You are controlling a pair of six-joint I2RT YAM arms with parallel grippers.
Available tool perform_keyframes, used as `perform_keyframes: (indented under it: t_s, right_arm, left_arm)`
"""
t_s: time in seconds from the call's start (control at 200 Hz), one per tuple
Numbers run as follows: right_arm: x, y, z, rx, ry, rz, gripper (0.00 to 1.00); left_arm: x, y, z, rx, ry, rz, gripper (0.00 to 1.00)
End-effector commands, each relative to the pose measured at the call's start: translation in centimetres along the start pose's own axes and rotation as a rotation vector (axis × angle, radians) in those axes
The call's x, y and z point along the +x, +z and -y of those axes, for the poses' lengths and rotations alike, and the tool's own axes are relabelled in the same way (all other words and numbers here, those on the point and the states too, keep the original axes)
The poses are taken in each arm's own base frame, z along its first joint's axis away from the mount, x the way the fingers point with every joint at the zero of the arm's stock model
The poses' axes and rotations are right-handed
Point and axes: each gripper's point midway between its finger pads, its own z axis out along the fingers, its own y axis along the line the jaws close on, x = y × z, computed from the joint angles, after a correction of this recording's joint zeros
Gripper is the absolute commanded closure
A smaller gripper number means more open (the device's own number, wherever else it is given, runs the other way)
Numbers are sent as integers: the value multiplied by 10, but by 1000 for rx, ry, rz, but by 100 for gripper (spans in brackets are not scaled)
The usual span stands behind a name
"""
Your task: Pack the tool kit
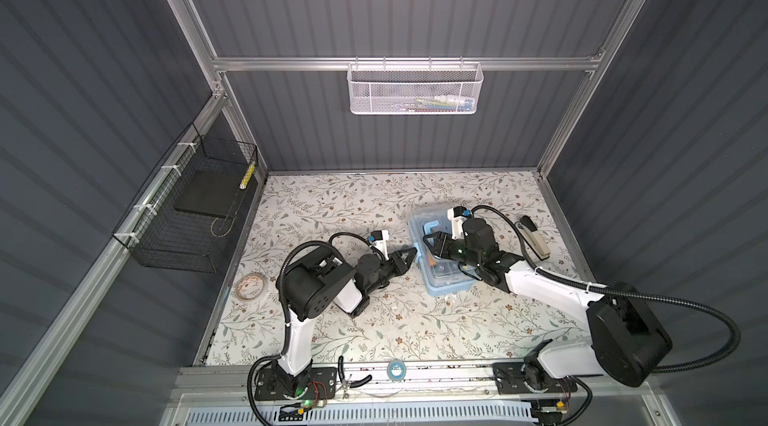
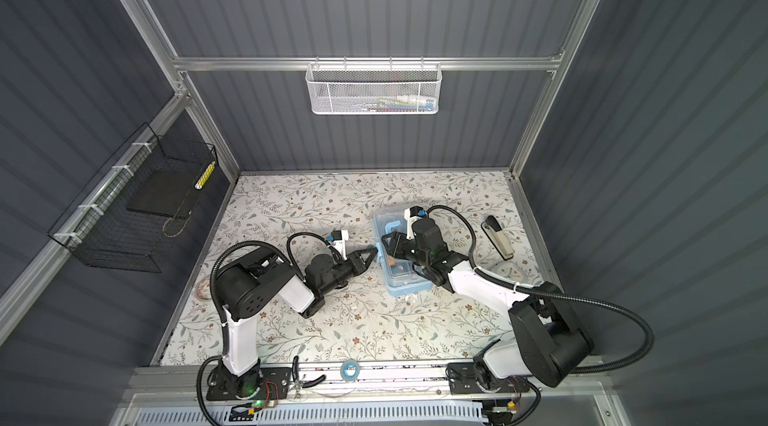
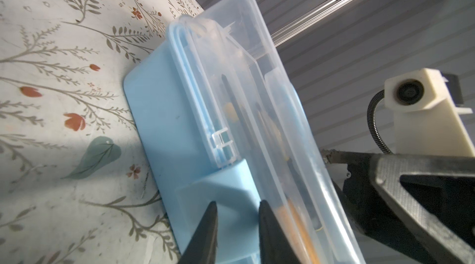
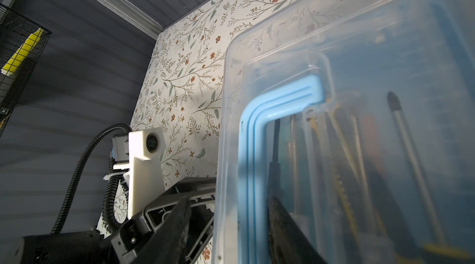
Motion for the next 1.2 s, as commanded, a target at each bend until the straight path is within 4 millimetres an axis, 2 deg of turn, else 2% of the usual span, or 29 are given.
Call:
perform_keyframes:
  t_s: [0.0, 0.365, 0.455, 0.635, 0.78, 0.97, 1.191]
  right_arm:
    - [132, -1, 60, 187, 112, -447, 50]
    - [143, 8, 53, 163, 140, -467, 50]
    - [147, 6, 48, 135, 152, -492, 50]
    - [152, 5, 49, 135, 165, -499, 50]
    - [154, 5, 50, 135, 171, -502, 50]
    - [155, 8, 49, 125, 179, -507, 50]
    - [158, 9, 49, 127, 179, -511, 50]
  left_arm:
    - [38, 0, -31, -94, -36, -129, 72]
    - [39, 8, -36, -98, -49, -132, 71]
    - [41, 8, -38, -99, -57, -133, 71]
    - [43, 8, -41, -95, -89, -130, 71]
    - [49, 4, -37, -89, -113, -150, 69]
    - [68, 7, -33, -107, -93, -215, 68]
    - [75, 12, -27, -85, -117, -239, 66]
